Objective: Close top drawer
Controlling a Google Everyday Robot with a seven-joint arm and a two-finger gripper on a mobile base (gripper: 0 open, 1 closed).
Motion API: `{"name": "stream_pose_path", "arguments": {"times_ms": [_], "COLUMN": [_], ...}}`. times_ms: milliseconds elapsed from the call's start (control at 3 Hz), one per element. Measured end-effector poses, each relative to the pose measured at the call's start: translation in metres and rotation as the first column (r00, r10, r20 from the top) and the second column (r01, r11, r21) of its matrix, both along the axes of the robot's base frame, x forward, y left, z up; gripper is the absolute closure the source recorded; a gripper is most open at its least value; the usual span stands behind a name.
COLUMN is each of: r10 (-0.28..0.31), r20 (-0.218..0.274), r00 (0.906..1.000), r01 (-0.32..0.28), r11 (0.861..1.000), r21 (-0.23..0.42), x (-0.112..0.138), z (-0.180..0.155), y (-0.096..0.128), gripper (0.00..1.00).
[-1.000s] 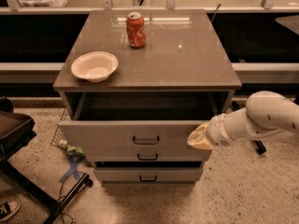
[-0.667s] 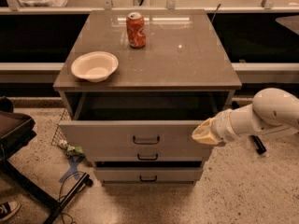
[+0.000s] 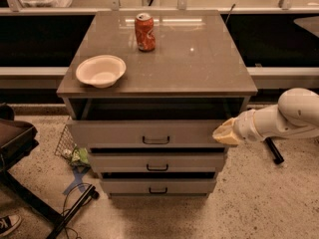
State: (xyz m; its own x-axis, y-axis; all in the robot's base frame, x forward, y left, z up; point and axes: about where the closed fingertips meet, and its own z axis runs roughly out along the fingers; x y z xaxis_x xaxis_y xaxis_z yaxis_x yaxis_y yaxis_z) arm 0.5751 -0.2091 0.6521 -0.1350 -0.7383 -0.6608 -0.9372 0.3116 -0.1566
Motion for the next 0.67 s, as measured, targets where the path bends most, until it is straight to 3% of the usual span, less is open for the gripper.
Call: {"name": "stream_pose_path", "arguments": {"times_ms": [333,667], "r10": [-0.005,-0.005], "r20": [-0.006,-0.006], "r00": [1.0000,1.0000], "r01": [0.005,0.005], "r11": [1.000,1.000], "r21": [0.018,0.018], "x": [0.0278,0.0278], "z": [-0.0078,-0.0078], "y": [-0.0120,-0.0119], "gripper": [1.00,1.00]}}
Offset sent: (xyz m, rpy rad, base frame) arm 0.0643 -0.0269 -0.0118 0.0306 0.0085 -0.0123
